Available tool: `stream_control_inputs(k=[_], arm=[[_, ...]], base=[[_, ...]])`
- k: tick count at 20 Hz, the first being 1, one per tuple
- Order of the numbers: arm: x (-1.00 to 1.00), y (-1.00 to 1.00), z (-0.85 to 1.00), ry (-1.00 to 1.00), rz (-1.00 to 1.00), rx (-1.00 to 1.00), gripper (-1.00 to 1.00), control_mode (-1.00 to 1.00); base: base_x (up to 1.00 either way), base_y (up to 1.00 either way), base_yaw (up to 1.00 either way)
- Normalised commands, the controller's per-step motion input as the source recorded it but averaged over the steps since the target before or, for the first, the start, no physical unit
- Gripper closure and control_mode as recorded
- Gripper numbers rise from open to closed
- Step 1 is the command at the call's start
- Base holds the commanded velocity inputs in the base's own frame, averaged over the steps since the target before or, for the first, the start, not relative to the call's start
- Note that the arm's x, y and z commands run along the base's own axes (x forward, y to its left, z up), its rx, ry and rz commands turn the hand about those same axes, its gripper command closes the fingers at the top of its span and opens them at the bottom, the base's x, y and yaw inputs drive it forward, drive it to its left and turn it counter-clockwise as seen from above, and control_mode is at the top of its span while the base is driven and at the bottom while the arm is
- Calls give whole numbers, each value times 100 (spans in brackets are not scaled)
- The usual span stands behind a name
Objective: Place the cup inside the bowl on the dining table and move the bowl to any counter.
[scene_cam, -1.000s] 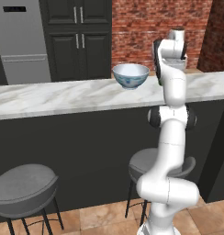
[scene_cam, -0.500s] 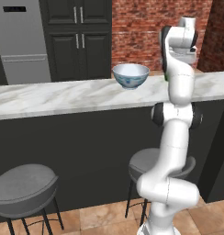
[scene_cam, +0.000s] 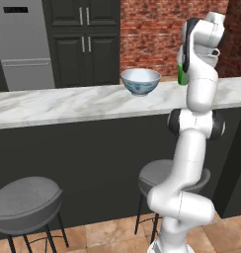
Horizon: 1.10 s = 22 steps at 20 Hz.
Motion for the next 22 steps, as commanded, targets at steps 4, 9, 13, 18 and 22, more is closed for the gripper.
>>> stream_control_inputs(k=[4,9,13,18,22], arm=[[-11,14,0,-14,0,11,100,-100],[-14,27,7,-14,0,1,100,-100],[-21,41,34,-11,0,0,100,-100],[-4,51,3,-9,0,-1,100,-100],[0,56,0,-5,0,-2,100,-100]], base=[[0,0,0],[0,0,0],[0,0,0],[0,0,0],[0,0,0]])
